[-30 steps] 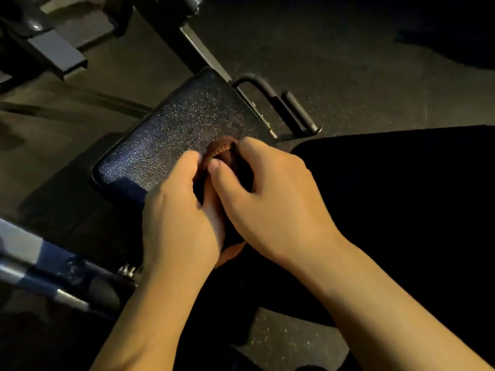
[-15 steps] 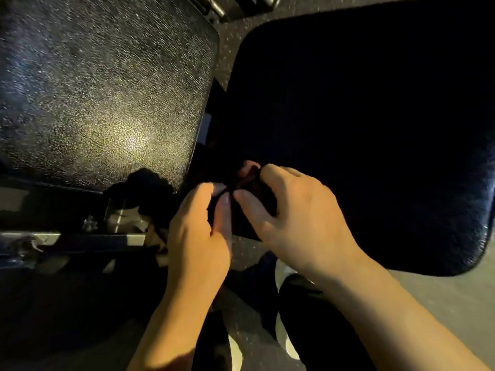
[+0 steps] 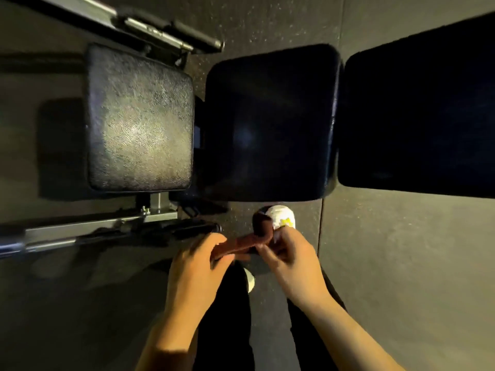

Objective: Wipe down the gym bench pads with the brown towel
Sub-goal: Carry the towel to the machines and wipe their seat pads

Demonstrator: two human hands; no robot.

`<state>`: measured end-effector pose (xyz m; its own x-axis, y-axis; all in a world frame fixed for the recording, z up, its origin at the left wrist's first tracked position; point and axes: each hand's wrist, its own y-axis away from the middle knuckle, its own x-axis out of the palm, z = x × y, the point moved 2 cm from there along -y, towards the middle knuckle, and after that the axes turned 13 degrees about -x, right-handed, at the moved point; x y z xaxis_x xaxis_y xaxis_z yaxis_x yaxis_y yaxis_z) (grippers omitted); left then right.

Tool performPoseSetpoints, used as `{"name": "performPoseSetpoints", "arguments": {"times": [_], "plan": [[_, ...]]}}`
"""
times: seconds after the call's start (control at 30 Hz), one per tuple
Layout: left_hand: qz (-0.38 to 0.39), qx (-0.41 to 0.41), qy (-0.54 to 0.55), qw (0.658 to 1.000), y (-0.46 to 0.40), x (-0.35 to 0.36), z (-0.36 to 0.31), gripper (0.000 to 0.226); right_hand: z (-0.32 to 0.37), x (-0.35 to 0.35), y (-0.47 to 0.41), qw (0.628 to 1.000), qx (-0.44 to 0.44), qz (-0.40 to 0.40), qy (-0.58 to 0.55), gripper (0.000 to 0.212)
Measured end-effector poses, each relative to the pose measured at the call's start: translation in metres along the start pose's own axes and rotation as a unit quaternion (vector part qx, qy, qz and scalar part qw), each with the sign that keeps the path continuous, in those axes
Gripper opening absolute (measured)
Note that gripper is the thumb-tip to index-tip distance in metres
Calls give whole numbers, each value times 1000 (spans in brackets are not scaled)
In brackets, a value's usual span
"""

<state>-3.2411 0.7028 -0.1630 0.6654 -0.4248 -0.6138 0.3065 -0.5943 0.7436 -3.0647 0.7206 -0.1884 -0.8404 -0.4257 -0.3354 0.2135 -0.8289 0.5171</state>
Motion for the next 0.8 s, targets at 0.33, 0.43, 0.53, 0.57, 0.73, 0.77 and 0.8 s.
{"name": "performPoseSetpoints", "arguments": {"times": [0.33,0.43,0.53,0.57,0.73,0.77,0.8], "plan": [[-18,191,-162,968,150,-56,-111,22,90,-143,108,987,-102,69,106,18],[-20,229,-148,962,161,-73,-135,25,116,-179,124,984,-126,20,121,12],[-19,254,-141,957,168,-91,-158,23,140,-204,149,984,-126,-62,113,13],[-20,268,-136,953,171,-93,-163,22,146,-209,159,981,-127,-87,114,14],[-6,369,-131,920,193,-112,-180,19,173,-227,222,954,-127,-249,109,14],[-14,401,-139,905,197,-116,-186,21,176,-231,236,946,-125,-286,90,15],[-19,433,-147,889,202,-121,-193,25,178,-235,250,935,-127,-324,72,20]]}}
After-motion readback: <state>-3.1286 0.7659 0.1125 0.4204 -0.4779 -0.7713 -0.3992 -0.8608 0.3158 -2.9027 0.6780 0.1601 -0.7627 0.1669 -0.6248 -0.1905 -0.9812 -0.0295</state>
